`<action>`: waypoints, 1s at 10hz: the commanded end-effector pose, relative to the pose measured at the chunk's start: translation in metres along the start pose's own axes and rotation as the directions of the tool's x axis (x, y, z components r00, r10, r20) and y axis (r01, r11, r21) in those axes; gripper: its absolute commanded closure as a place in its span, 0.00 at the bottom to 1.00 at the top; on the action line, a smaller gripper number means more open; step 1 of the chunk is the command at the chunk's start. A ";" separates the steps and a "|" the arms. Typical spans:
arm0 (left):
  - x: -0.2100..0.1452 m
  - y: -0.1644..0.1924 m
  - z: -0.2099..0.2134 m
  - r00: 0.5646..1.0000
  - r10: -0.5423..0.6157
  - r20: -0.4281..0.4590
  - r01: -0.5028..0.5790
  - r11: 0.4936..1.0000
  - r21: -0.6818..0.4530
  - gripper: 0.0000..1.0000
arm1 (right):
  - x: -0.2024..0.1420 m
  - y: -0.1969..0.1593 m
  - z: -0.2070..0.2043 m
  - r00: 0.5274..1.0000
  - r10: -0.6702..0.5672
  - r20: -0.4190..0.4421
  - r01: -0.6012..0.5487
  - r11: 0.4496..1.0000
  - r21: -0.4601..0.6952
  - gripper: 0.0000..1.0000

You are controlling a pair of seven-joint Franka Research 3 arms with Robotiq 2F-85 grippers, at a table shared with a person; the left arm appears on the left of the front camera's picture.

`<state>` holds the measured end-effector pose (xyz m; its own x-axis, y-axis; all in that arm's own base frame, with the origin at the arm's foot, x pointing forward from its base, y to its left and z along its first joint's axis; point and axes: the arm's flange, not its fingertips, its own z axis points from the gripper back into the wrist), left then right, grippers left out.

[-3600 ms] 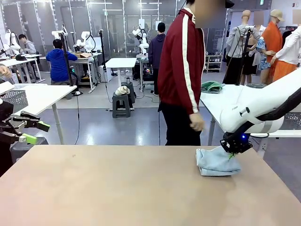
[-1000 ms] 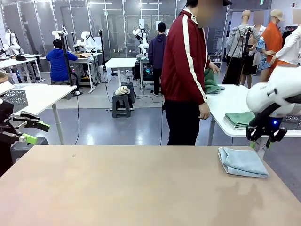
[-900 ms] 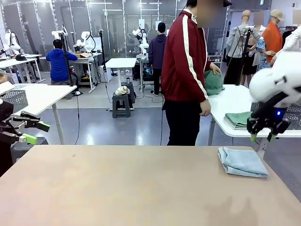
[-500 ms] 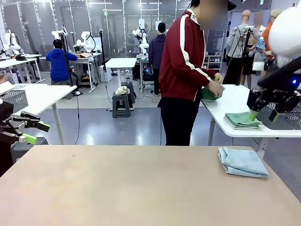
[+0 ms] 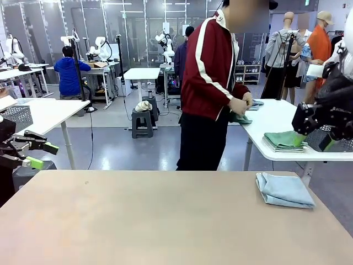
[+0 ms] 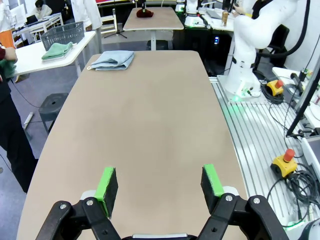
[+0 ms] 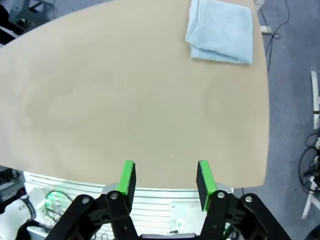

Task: Fold the towels and place them in the basket.
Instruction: Place the folded Towel with hook on the right side of the table, then when a person lays out a Towel with hook on the table, fold it in half twice.

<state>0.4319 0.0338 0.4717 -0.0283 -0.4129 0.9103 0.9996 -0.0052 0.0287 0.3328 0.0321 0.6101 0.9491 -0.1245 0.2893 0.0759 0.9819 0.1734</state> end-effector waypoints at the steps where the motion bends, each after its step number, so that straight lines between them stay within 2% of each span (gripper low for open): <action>1: 0.002 -0.003 0.001 1.000 -0.011 0.017 0.011 1.000 -0.001 0.15 | 0.000 -0.001 -0.017 1.000 -0.029 0.011 0.030 0.997 -0.065 0.38; 2: 0.002 -0.003 0.001 1.000 -0.011 0.017 0.011 1.000 -0.001 0.15 | 0.000 0.000 0.000 1.000 0.000 0.000 0.000 1.000 0.000 0.38; 10: 0.002 -0.003 0.001 1.000 -0.011 0.017 0.011 1.000 -0.001 0.15 | 0.000 0.000 0.000 1.000 0.000 0.000 0.000 1.000 0.000 0.38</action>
<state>0.4319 0.0338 0.4717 -0.0283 -0.4129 0.9103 0.9996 -0.0053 0.0287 0.3314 0.0326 0.6091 0.9466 -0.1276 0.2961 0.0821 0.9835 0.1614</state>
